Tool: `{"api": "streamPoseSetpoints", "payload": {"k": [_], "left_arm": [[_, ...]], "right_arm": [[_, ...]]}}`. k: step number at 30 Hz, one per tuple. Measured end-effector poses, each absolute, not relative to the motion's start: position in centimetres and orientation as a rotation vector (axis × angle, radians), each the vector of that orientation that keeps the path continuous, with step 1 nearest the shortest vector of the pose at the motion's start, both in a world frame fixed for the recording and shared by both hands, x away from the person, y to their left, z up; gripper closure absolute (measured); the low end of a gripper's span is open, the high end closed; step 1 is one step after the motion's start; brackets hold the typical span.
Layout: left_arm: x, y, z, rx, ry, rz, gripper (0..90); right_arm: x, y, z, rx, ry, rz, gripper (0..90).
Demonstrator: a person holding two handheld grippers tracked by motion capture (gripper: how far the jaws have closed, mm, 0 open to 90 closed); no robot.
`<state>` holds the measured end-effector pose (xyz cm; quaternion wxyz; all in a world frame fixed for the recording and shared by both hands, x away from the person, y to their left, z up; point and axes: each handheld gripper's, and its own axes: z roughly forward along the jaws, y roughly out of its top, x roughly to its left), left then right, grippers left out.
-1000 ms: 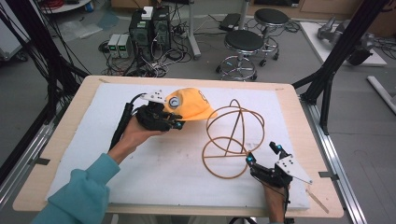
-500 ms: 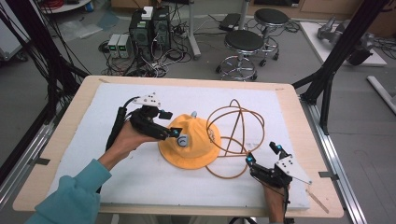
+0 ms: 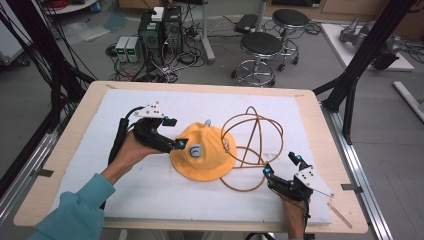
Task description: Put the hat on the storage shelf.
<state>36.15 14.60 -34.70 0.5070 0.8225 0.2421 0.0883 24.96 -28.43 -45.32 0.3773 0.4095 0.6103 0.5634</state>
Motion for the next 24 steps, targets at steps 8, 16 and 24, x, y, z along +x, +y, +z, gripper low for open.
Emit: {"api": "streamPoseSetpoints", "payload": {"k": [8, 16, 24], "left_arm": [[35.7, 15.5, -37.9, 1.928, 0.596, 0.248, 14.4], [35.5, 15.8, -40.1, 1.928, 0.626, 0.262, 17.3], [35.4, 15.3, -41.9, 1.968, 0.653, 0.273, 17.8]], "right_arm": [[25.0, -28.5, -45.3, 1.044, 1.557, 1.442, 10.4], [25.0, -28.4, -45.3, 1.048, 1.56, 1.441, 10.4], [25.0, -28.5, -45.3, 1.044, 1.558, 1.442, 10.4]]}}
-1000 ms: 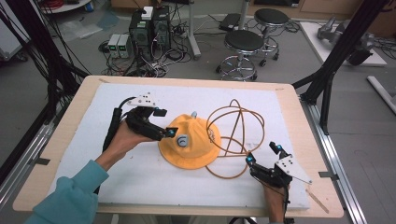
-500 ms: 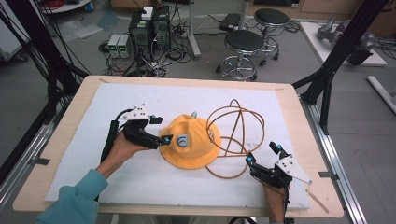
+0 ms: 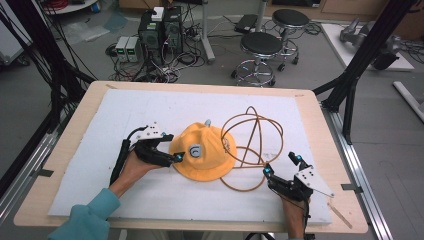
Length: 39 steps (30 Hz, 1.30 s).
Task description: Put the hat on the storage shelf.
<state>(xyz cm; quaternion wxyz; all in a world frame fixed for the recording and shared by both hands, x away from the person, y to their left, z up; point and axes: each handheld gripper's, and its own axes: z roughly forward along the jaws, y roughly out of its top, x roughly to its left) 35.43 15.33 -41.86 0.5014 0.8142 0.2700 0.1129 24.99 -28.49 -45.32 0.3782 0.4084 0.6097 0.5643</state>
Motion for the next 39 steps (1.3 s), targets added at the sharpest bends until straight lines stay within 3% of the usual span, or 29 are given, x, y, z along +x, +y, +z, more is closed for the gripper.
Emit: {"api": "streamPoseSetpoints", "payload": {"k": [6, 12, 21, 24, 26, 39], "left_arm": [[35.5, 14.4, -42.5, 1.971, 0.657, 0.269, 20.6], [35.7, 14.0, -43.1, 1.97, 0.657, 0.252, 29.9], [36.1, 13.5, -44.1, 2.016, 0.675, 0.268, 62.0], [36.1, 13.3, -44.2, 2.021, 0.666, 0.278, 77.4], [36.1, 13.2, -44.3, 2.031, 0.673, 0.278, 81.9], [35.8, 13.6, -43.6, 2.014, 0.666, 0.277, 85.8]], "right_arm": [[25.0, -28.5, -45.3, 1.049, 1.557, 1.445, 10.4], [25.0, -28.5, -45.3, 1.053, 1.555, 1.448, 10.4], [25.0, -28.5, -45.3, 1.054, 1.554, 1.45, 10.4], [25.0, -28.5, -45.3, 1.053, 1.553, 1.452, 10.4], [25.0, -28.5, -45.3, 1.052, 1.554, 1.453, 10.4], [25.0, -28.5, -45.3, 1.05, 1.55, 1.453, 10.3]]}}
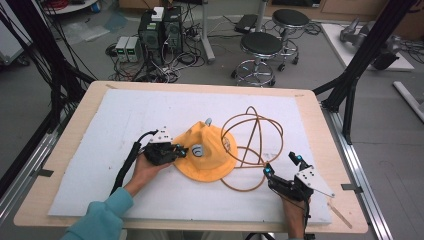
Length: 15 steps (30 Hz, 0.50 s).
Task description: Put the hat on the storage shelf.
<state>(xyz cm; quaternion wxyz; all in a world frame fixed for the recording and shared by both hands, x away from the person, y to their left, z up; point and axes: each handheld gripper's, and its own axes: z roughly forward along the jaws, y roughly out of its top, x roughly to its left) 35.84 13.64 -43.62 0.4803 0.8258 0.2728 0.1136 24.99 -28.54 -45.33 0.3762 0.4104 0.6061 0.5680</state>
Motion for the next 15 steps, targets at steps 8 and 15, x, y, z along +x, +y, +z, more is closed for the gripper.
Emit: {"api": "streamPoseSetpoints", "payload": {"k": [8, 15], "left_arm": [[35.4, 15.1, -41.9, 1.974, 0.667, 0.299, 85.9], [35.3, 17.0, -40.4, 1.929, 0.684, 0.306, 86.0]], "right_arm": [[25.0, -28.5, -45.3, 1.052, 1.554, 1.452, 10.4], [25.0, -28.5, -45.3, 1.05, 1.554, 1.446, 10.4]]}}
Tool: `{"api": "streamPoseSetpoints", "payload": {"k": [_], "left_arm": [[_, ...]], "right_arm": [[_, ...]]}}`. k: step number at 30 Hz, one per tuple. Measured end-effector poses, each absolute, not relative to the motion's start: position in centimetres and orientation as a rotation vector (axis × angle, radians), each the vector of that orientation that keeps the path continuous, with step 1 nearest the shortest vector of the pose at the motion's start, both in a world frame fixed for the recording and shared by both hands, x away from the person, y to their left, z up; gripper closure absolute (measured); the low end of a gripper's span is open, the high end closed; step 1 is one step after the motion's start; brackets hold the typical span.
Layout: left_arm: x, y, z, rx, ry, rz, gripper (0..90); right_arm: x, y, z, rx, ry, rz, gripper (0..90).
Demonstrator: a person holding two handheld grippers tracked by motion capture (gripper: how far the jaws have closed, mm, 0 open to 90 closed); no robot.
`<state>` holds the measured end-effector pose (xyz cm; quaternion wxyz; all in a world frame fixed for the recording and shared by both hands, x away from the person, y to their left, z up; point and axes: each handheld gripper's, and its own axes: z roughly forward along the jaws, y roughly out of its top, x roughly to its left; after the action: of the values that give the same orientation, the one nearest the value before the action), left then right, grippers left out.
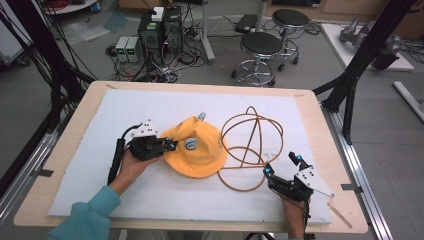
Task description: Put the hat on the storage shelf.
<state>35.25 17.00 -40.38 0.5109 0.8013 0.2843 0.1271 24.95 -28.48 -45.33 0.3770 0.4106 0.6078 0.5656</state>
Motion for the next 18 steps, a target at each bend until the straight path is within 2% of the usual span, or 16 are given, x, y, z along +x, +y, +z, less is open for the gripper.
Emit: {"api": "streamPoseSetpoints", "payload": {"k": [8, 18], "left_arm": [[35.2, 18.9, -38.3, 1.873, 0.703, 0.318, 86.0], [35.2, 20.5, -33.7, 1.81, 0.683, 0.385, 86.0]], "right_arm": [[25.0, -28.5, -45.3, 1.049, 1.556, 1.442, 10.4], [25.0, -28.4, -45.3, 1.056, 1.558, 1.44, 10.4]]}}
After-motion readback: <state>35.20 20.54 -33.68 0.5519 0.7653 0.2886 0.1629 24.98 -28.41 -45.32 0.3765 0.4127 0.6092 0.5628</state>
